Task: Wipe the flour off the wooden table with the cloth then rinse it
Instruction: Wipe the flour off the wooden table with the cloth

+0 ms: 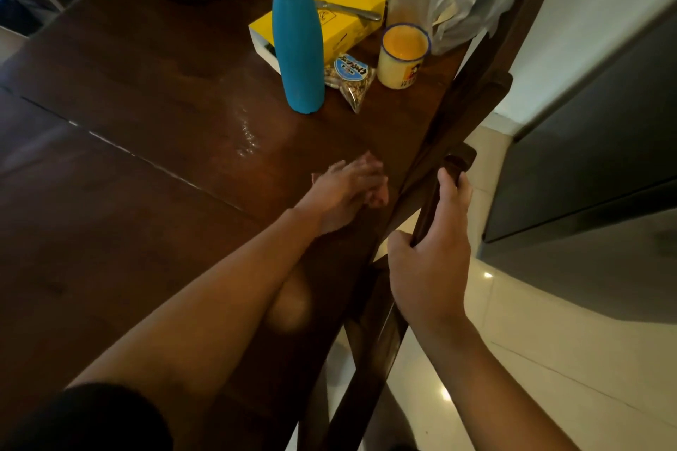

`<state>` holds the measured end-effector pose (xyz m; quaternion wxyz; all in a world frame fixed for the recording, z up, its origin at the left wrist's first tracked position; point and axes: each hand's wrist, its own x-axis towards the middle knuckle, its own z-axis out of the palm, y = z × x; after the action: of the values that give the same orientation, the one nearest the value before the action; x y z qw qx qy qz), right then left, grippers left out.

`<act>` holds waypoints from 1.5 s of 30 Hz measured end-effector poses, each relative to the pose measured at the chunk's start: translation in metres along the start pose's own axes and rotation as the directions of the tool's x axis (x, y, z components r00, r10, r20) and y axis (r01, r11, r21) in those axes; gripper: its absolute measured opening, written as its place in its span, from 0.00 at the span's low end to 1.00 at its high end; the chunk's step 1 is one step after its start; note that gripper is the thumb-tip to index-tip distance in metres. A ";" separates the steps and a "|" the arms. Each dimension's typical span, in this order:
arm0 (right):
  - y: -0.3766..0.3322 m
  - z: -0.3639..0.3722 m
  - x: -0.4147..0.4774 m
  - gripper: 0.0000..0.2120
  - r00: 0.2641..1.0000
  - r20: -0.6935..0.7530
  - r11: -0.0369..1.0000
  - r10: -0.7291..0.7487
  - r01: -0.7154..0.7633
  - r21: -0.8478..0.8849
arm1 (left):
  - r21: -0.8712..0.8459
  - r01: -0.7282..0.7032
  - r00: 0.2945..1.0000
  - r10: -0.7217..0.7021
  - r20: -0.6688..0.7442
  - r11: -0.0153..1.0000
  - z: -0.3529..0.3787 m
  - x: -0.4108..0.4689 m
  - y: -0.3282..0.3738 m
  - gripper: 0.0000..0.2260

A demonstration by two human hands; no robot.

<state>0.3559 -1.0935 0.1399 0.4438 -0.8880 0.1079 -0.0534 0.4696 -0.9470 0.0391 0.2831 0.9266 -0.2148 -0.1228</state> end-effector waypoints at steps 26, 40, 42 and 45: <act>-0.030 0.002 -0.005 0.34 0.962 0.232 0.778 -0.143 0.254 -0.575 | -0.151 0.114 0.991 -0.122 -0.050 0.982 -0.051 -0.205 -0.083 0.27; -0.014 0.167 0.090 0.35 0.862 0.493 0.748 0.115 0.252 -0.614 | -0.104 0.554 0.765 -0.555 -0.327 0.826 -0.117 -0.128 -0.178 0.18; 0.001 0.172 0.082 0.34 0.894 0.449 0.711 0.004 0.313 -0.629 | -0.126 0.552 0.754 -0.558 -0.346 0.824 -0.123 -0.116 -0.191 0.18; 0.006 0.176 0.078 0.34 0.913 0.403 0.681 -0.059 0.332 -0.652 | -0.210 0.595 0.688 -0.627 -0.365 0.775 -0.135 -0.090 -0.216 0.22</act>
<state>0.4646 -0.9792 0.0293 0.0716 -0.9904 -0.0579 0.1029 0.5088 -0.6794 0.0332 0.2995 0.9375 0.1761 -0.0183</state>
